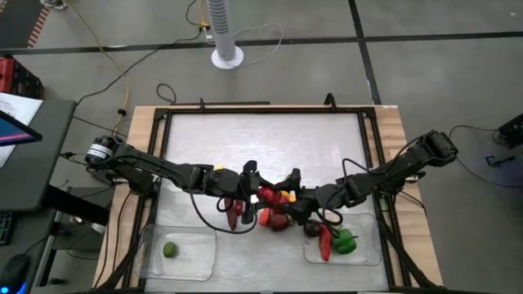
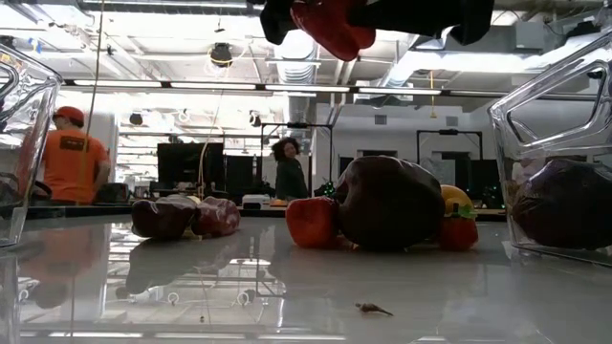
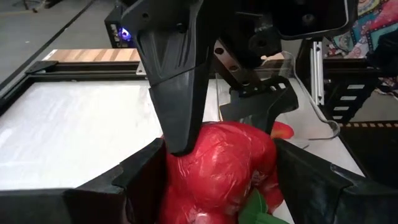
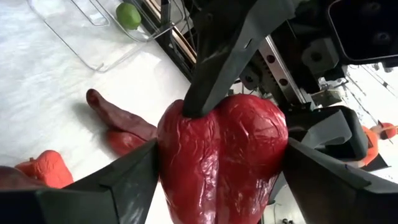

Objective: Sort produce into baskets
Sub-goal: Put the red bell pepper into the right transparent bin

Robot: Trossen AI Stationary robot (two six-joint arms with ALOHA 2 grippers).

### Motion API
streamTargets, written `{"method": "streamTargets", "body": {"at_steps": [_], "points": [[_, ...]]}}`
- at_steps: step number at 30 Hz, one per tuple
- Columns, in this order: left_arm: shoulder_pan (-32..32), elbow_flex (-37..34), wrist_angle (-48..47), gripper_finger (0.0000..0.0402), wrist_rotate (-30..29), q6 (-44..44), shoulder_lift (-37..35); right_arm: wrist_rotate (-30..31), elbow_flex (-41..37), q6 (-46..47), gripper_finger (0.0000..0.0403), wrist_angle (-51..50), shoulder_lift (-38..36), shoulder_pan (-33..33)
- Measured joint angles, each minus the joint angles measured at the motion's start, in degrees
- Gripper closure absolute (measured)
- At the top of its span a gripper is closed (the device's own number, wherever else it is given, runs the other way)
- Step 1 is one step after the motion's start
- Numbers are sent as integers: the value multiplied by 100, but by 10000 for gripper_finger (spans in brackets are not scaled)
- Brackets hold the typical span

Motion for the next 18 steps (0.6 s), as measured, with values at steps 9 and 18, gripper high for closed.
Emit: {"method": "streamTargets", "body": {"at_steps": [9,18], "points": [[1,3,68,92,-310,61,-8,-57,0,255,84,-6,-1,-71],[-8,11,-331,35,-894,417,-265,176,0,666,84,-171,-4,31]]}}
